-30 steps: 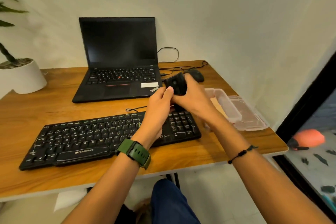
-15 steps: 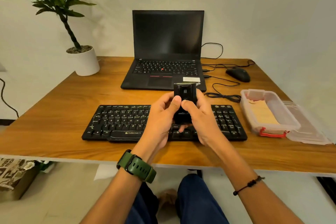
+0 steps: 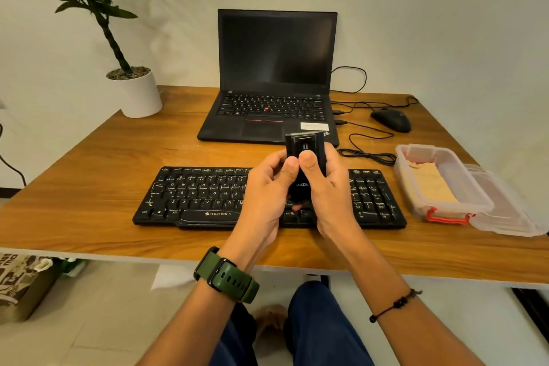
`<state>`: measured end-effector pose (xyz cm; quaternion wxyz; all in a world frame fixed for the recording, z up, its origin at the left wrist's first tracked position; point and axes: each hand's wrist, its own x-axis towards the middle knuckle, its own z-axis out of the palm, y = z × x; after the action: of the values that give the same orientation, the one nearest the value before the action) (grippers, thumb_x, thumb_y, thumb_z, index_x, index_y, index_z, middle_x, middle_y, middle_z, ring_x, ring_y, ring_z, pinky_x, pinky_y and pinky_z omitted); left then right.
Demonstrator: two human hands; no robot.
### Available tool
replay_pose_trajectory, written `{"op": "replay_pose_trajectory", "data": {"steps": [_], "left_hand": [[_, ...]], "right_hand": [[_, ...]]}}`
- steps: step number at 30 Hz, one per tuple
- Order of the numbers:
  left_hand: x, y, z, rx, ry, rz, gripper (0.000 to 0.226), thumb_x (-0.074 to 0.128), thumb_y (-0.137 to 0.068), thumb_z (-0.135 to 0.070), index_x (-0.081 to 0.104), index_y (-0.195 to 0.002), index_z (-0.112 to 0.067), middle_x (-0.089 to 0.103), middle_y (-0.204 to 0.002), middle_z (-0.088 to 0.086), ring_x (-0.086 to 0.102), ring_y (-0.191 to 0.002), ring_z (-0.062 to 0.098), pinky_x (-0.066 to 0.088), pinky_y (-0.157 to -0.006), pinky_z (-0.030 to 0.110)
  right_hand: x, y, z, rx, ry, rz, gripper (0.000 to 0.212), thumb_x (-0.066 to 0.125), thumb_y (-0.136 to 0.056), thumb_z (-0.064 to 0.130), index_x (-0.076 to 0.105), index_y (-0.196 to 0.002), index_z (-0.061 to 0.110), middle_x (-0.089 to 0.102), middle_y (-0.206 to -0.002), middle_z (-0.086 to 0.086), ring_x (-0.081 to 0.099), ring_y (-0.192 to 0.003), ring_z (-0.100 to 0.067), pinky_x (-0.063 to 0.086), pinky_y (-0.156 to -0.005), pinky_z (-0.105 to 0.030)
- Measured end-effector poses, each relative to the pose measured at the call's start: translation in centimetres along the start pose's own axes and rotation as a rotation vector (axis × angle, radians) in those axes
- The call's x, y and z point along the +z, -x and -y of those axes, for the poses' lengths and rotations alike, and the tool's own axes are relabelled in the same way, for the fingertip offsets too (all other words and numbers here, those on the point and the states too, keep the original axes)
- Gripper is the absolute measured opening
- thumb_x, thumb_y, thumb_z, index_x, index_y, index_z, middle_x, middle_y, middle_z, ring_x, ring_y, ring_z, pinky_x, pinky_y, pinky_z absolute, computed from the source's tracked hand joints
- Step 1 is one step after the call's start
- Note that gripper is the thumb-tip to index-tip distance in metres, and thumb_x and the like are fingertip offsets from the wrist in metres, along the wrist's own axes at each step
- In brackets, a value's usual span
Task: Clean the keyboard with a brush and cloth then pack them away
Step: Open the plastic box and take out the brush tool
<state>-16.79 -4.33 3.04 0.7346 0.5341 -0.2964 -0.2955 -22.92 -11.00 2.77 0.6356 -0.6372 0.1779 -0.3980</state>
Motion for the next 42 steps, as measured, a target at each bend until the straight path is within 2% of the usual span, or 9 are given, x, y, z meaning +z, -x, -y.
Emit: {"op": "replay_pose_trajectory", "data": {"steps": [8, 13, 16, 21, 29, 32, 35, 39, 42], "left_hand": [[-0.1, -0.2, -0.1, 0.007, 0.000, -0.038, 0.025, 0.048, -0.092, -0.021, 0.059, -0.111, -0.009, 0.066, -0.092, 0.007, 0.063, -0.075, 0.016, 0.046, -0.043, 0.024], [0.0, -0.3, -0.3, -0.006, 0.005, -0.055, 0.021, 0.044, -0.095, -0.018, 0.060, -0.108, -0.012, 0.066, -0.091, 0.005, 0.064, -0.074, 0.012, 0.045, -0.044, 0.021], [0.1, -0.1, -0.4, 0.011, 0.043, -0.048, 0.021, 0.044, -0.095, -0.016, 0.060, -0.108, -0.012, 0.066, -0.096, 0.008, 0.064, -0.079, 0.013, 0.047, -0.049, 0.018], [0.4, 0.1, -0.2, 0.017, 0.032, -0.039, 0.021, 0.044, -0.095, -0.016, 0.059, -0.109, -0.012, 0.066, -0.094, 0.006, 0.064, -0.080, 0.014, 0.049, -0.050, 0.021], [0.5, 0.3, 0.1, 0.015, -0.013, -0.050, 0.024, 0.043, -0.096, -0.020, 0.059, -0.110, -0.010, 0.064, -0.086, 0.006, 0.059, -0.069, 0.015, 0.042, -0.045, 0.025], [0.0, 0.2, 0.2, 0.005, 0.010, -0.036, 0.025, 0.045, -0.095, -0.022, 0.059, -0.107, -0.007, 0.064, -0.088, 0.010, 0.059, -0.069, 0.018, 0.045, -0.043, 0.025], [-0.8, -0.1, -0.2, 0.003, 0.058, -0.039, 0.031, 0.050, -0.089, -0.029, 0.060, -0.106, -0.006, 0.066, -0.093, 0.008, 0.061, -0.075, 0.014, 0.050, -0.053, 0.022], [-2.2, -0.9, -1.0, -0.041, 0.079, -0.078, 0.011, 0.054, -0.089, -0.014, 0.064, -0.093, -0.010, 0.065, -0.071, -0.006, 0.055, -0.059, 0.002, 0.044, -0.054, 0.016], [-2.8, -1.1, -1.1, -0.093, 0.182, -0.094, 0.007, 0.056, -0.087, -0.011, 0.062, -0.086, -0.007, 0.060, -0.067, -0.002, 0.048, -0.058, 0.006, 0.043, -0.052, 0.015]], "right_hand": [[0.0, -0.4, 0.4, 0.080, -0.027, 0.049, 0.039, 0.051, -0.083, 0.053, 0.053, -0.106, 0.020, 0.063, -0.094, -0.006, 0.066, -0.074, -0.018, 0.050, -0.041, -0.028], [-0.2, -0.5, 0.5, 0.115, -0.116, 0.098, 0.025, 0.057, -0.080, 0.025, 0.053, -0.105, 0.025, 0.062, -0.096, -0.003, 0.064, -0.081, -0.017, 0.052, -0.047, -0.031], [0.0, -0.4, 0.1, 0.060, -0.133, 0.066, 0.018, 0.058, -0.086, 0.017, 0.055, -0.100, 0.028, 0.063, -0.094, 0.001, 0.063, -0.087, -0.017, 0.055, -0.059, -0.031], [0.2, -0.4, -0.4, -0.030, -0.090, -0.009, 0.015, 0.057, -0.081, 0.031, 0.058, -0.095, 0.035, 0.065, -0.091, 0.006, 0.063, -0.094, -0.019, 0.056, -0.077, -0.037], [0.3, -0.1, -0.3, -0.049, -0.011, -0.063, 0.011, 0.059, -0.083, 0.036, 0.058, -0.093, 0.034, 0.065, -0.089, 0.006, 0.064, -0.085, -0.016, 0.056, -0.062, -0.033], [-0.1, -0.2, 0.2, 0.016, 0.060, -0.001, 0.009, 0.058, -0.087, 0.038, 0.055, -0.095, 0.036, 0.065, -0.092, -0.001, 0.066, -0.076, -0.018, 0.049, -0.042, -0.026], [-1.1, -0.5, 0.8, 0.096, 0.164, 0.129, 0.021, 0.061, -0.086, 0.033, 0.053, -0.105, 0.030, 0.064, -0.093, -0.006, 0.066, -0.065, -0.018, 0.043, -0.037, -0.023], [-2.7, -0.8, 1.6, 0.244, 0.096, 0.226, 0.060, 0.070, -0.077, 0.012, 0.041, -0.128, 0.026, 0.061, -0.109, -0.003, 0.065, -0.071, -0.020, 0.045, -0.039, -0.022], [-3.5, -0.9, 1.9, 0.222, 0.035, 0.173, 0.052, 0.071, -0.074, 0.004, 0.048, -0.120, 0.019, 0.063, -0.105, -0.005, 0.062, -0.064, -0.020, 0.045, -0.040, -0.021]]}}
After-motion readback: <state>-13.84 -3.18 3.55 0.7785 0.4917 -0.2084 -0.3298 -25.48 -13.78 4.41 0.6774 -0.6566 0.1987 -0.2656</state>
